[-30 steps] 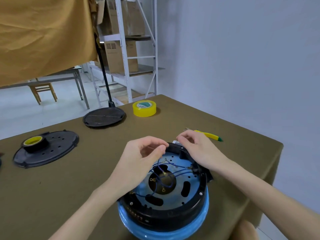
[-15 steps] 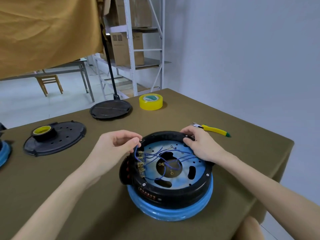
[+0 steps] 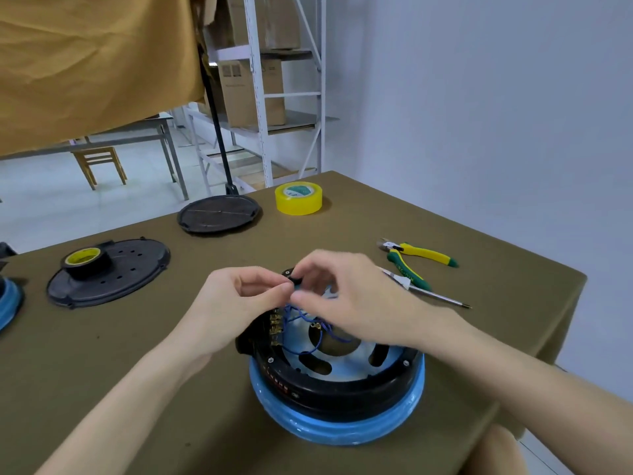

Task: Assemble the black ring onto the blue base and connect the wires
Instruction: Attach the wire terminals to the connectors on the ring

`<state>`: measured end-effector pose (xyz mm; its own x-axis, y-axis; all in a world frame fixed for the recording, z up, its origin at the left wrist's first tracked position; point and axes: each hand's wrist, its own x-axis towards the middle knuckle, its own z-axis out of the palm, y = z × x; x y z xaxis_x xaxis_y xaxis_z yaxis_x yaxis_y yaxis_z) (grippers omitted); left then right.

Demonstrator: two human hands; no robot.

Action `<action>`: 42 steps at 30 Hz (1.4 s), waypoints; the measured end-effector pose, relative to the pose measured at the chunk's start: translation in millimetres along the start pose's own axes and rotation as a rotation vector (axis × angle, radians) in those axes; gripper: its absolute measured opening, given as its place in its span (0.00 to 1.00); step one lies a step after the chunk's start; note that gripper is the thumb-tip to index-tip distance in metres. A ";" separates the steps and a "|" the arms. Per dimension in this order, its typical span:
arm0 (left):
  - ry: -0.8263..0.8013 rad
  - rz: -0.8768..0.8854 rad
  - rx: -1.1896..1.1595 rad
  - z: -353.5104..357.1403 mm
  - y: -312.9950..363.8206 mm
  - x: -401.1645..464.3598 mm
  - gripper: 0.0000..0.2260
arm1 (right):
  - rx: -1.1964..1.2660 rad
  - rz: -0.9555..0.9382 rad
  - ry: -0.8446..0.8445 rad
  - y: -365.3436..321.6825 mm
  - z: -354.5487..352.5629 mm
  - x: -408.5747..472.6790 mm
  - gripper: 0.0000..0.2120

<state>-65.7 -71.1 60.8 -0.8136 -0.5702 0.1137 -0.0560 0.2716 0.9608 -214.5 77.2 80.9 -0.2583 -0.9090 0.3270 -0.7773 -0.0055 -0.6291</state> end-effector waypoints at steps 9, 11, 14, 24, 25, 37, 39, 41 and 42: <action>0.014 0.008 0.021 -5.5 -3.6 -7.2 0.06 | 0.075 0.052 0.078 5.0 12.8 -5.7 0.05; 0.031 0.047 0.079 -10.7 -3.9 -5.6 0.08 | 0.149 0.071 0.057 3.3 7.9 -8.0 0.04; 0.081 0.075 0.136 -13.2 -8.5 -1.9 0.12 | 0.420 0.143 -0.014 1.6 -0.5 -12.3 0.03; 0.168 0.090 0.191 2.4 -37.9 -0.7 0.09 | 0.872 0.256 -0.230 1.8 -3.2 -21.1 0.04; 0.171 0.097 0.195 3.8 -41.1 -0.7 0.09 | 0.798 0.241 -0.229 3.1 -2.4 -22.1 0.04; 0.162 0.084 0.027 8.3 -53.6 3.4 0.11 | -0.372 -0.062 -0.113 -0.7 28.5 -26.0 0.06; 0.163 0.085 0.020 8.2 -54.4 3.4 0.11 | -0.439 -0.086 -0.062 -5.5 32.8 -22.6 0.07; 0.164 0.091 0.023 8.3 -54.8 3.3 0.11 | -0.492 -0.081 -0.037 -8.8 36.9 -20.1 0.08; 0.164 0.093 0.025 8.3 -54.9 3.1 0.11 | -0.502 -0.067 -0.038 -9.8 38.2 -19.0 0.08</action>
<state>-70.0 -81.5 6.2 -0.7108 -0.6598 0.2438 -0.0008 0.3474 0.9377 -180.0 78.5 53.9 -0.1844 -0.9281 0.3234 -0.9738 0.1279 -0.1882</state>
